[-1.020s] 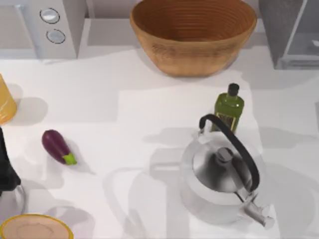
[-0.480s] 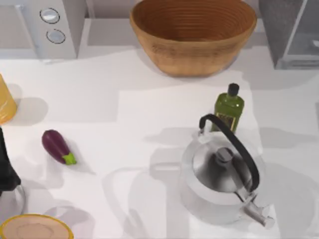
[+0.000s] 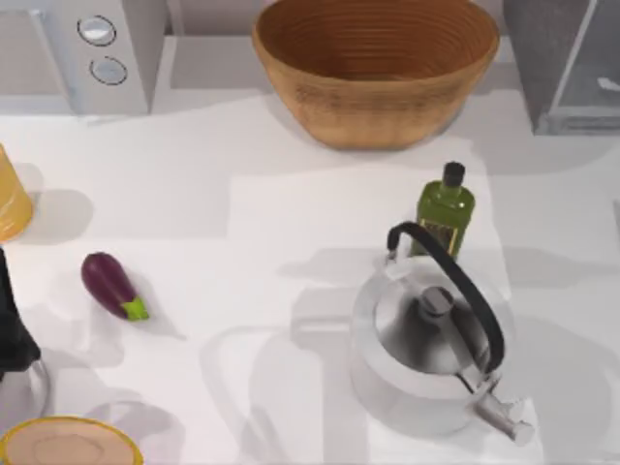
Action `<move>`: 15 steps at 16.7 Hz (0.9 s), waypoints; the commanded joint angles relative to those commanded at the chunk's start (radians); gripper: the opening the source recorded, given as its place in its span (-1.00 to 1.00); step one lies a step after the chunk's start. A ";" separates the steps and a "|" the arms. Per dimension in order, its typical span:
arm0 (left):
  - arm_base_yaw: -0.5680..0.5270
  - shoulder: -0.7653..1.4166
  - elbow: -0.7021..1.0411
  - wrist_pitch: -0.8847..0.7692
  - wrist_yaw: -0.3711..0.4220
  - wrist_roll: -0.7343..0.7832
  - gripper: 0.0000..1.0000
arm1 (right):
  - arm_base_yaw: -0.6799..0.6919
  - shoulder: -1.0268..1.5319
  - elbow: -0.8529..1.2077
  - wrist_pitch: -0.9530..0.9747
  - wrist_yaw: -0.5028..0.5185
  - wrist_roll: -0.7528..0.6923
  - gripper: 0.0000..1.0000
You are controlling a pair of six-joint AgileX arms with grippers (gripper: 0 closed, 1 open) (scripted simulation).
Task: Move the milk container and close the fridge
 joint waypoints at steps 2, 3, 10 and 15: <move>0.000 0.000 0.000 0.000 0.000 0.000 1.00 | 0.000 0.000 0.000 0.000 0.000 0.000 1.00; 0.000 0.000 0.000 0.000 0.000 0.000 1.00 | 0.000 0.000 0.000 0.000 0.000 0.000 1.00; 0.000 0.000 0.000 0.000 0.000 0.000 1.00 | 0.002 0.000 -0.001 0.000 0.000 0.000 1.00; 0.000 0.000 0.000 0.000 0.000 0.000 1.00 | -0.028 -0.156 -0.041 -0.069 0.046 0.012 1.00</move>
